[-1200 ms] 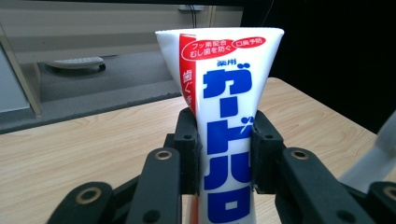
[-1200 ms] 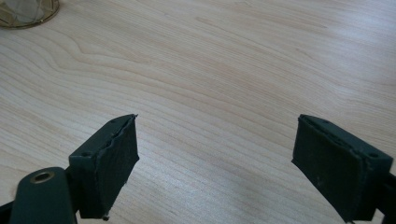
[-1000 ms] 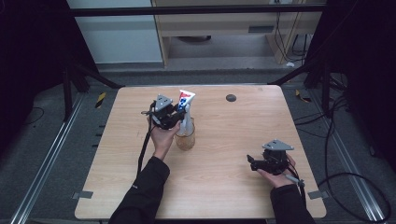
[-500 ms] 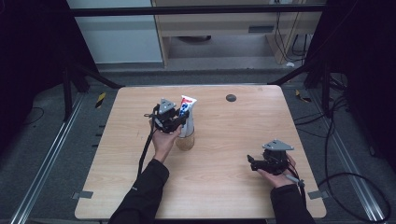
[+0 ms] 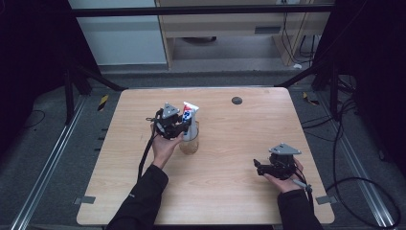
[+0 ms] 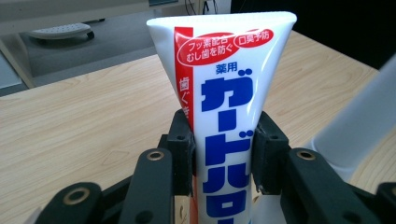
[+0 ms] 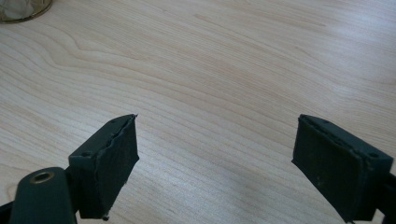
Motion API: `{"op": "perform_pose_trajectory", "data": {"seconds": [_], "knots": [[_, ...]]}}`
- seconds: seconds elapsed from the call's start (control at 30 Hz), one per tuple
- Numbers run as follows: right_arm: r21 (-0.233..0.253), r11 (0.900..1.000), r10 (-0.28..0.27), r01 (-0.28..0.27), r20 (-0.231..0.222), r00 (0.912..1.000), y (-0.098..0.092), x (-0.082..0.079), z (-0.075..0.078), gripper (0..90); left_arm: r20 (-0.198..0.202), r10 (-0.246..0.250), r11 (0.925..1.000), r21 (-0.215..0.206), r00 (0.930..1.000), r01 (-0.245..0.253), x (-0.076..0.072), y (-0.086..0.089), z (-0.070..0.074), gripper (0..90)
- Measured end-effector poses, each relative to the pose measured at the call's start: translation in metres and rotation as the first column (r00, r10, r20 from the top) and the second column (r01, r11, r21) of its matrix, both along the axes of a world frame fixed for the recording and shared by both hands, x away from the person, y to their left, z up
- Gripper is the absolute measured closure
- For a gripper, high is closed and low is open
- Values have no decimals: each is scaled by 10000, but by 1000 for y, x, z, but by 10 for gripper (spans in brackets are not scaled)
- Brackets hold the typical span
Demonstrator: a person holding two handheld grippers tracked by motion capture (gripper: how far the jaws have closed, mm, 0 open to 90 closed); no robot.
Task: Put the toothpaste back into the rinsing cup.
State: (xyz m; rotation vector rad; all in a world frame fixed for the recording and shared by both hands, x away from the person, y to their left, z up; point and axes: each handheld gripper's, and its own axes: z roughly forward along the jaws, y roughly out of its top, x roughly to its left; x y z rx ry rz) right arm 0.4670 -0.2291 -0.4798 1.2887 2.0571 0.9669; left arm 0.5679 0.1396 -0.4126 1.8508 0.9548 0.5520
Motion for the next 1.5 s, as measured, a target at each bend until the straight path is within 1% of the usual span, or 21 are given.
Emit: {"op": "perform_pose_trajectory", "data": {"seconds": [0.1, 0.17, 0.27, 0.33, 0.4, 0.63, 0.7, 0.9, 1.0, 1.1, 1.17, 1.27, 1.4, 1.5], "knots": [[35, 10000, -14, 14, -28, 10000, 0, -1, 1, 143, -27, 34, 9996, 291, 10000, -33, -3, -1, 0, 639], [-6, 10000, 6, -6, 40, 10000, 0, -1, 1, 143, -44, 16, 9987, 502, 10000, -14, -5, 0, 0, 628], [-13, 10000, 2, -2, 44, 10000, 0, 0, 1, 143, -148, -22, 9956, 937, 9999, 36, -7, 4, -3, 601], [-17, 10000, -9, 9, 13, 10000, 1, 0, 0, 142, -216, -30, 9937, 1118, 9998, 54, -8, 6, -6, 596], [-48, 10000, 3, -3, 16, 10000, 1, 0, 0, 143, -296, -50, 9929, 1183, 9995, 85, -8, 7, -9, 593], [7, 10000, -37, 37, -19, 10000, 0, 0, 0, 142, -235, -172, 9897, 1414, 9996, 204, -13, 10, -8, 582], [-51, 10000, -19, 19, 1, 10000, 0, 0, 0, 143, -218, -255, 9904, 1350, 9994, 283, -15, 12, -8, 543], [-9, 10000, -57, 57, -28, 10000, 0, -1, 0, 142, -183, -372, 9885, 1461, 9991, 395, -25, 19, -4, 505], [-62, 10000, -55, 55, -13, 10000, 0, 0, 0, 143, -186, -416, 9889, 1419, 9990, 438, -30, 25, -1, 481], [-59, 10000, -33, 33, 2, 10000, 0, -1, 0, 143, 19, -508, 9921, 1146, 9987, 503, -37, 30, 2, 459], [-83, 10000, -29, 29, 20, 10000, 0, -1, 0, 142, 176, -495, 9924, 1134, 9986, 472, -43, 33, 6, 447], [-78, 10000, -56, 56, 5, 10000, -1, -2, 0, 141, 206, -499, 9927, 1111, 9985, 473, -51, 38, 9, 432], [-64, 9999, -81, 81, 8, 10000, -1, -3, 0, 140, 247, -439, 9924, 1159, 9987, 408, -63, 48, 8, 417], [-58, 9999, -88, 88, -23, 10000, -1, -4, 1, 136, 117, -286, 9926, 1185, 9995, 270, -69, 58, 4, 401]]}}
